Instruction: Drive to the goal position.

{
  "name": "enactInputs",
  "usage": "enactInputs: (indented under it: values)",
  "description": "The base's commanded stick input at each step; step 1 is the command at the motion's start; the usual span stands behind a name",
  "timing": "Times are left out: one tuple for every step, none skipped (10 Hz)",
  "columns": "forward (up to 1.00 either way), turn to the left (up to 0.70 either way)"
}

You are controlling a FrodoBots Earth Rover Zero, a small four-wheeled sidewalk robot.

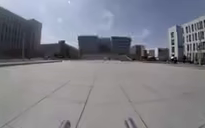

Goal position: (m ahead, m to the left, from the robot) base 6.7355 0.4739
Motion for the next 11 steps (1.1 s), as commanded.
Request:
enactInputs:
  values:
    - [0.85,0.0]
    - [0.85,0.0]
    - [0.85,0.0]
    - [0.85,0.0]
    - [0.85,0.0]
    - [0.85,0.0]
    - [0.85,0.0]
    - [0.85,0.0]
    - [0.85,0.0]
    - [0.85,0.0]
    - [0.85,0.0]
